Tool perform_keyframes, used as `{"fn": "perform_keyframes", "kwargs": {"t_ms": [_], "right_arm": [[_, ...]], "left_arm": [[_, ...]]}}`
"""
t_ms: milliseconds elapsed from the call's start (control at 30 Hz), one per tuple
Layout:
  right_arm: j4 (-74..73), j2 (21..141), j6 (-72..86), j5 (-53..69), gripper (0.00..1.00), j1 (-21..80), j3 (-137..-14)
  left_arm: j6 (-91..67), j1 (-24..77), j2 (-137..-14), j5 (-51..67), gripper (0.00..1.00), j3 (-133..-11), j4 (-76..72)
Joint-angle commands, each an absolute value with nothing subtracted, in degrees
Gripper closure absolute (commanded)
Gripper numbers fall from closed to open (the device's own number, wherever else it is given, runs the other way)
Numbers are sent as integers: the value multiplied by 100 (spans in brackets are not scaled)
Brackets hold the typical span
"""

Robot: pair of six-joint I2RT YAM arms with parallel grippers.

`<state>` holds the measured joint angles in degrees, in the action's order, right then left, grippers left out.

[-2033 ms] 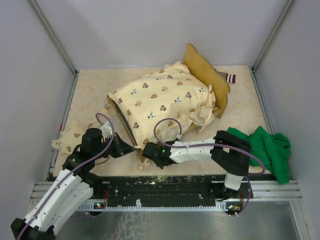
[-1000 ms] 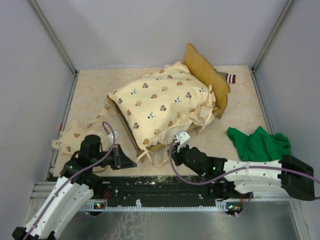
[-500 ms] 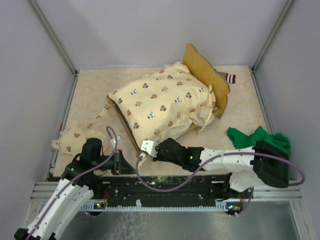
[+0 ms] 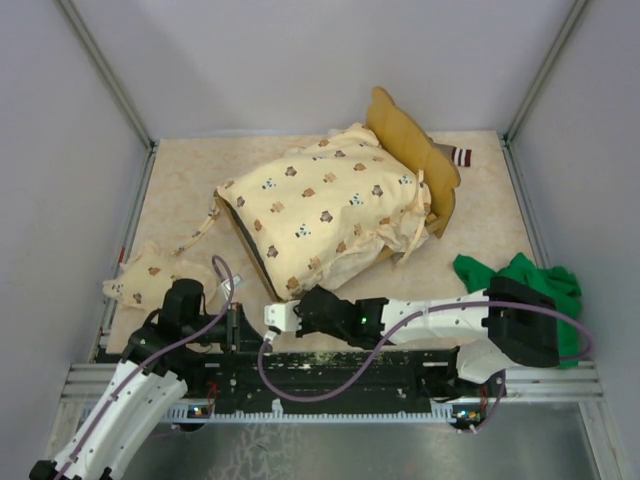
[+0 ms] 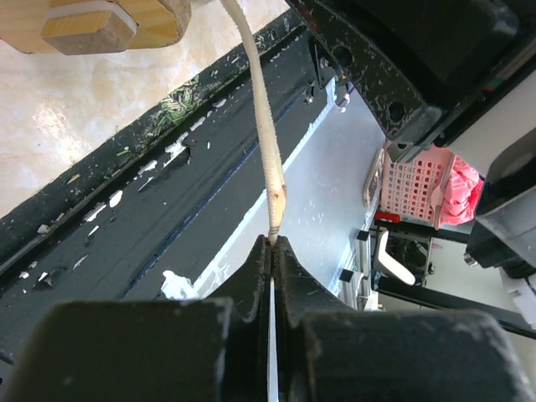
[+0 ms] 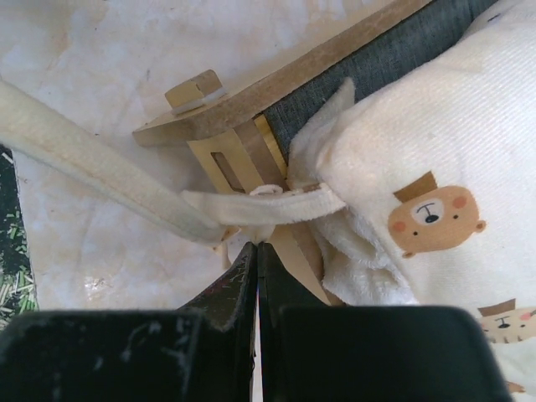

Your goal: Set up the pet bed

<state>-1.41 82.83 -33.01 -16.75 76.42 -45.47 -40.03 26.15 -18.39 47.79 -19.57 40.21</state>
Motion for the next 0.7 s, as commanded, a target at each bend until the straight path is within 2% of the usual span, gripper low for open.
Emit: {"fn": "perform_keyframes", "kwargs": {"t_ms": [0,267,400,600,667], "right_arm": [[266,8287,-3616,-2038,100,7786,-4800],[1141,8244,-4302,-1721,100,7779,-4483],[1157,8264,-4390,-1356,100,7778,-4501],[1501,8112,-4441,-973,100,7778,-4257],[1507,8131,-4475,-982,100,7779,-4260]], "left_arm": [[-3902,2629,-1775,4720,100,-2008,4125],[-3872,2628,-1845,4385,100,-2051,4217],[-3880,2632,-1965,4016,94,-2174,4282],[-3925,2628,-2072,3420,72,-2421,4553],[-3920,2632,-2089,3213,60,-2554,4704]]}}
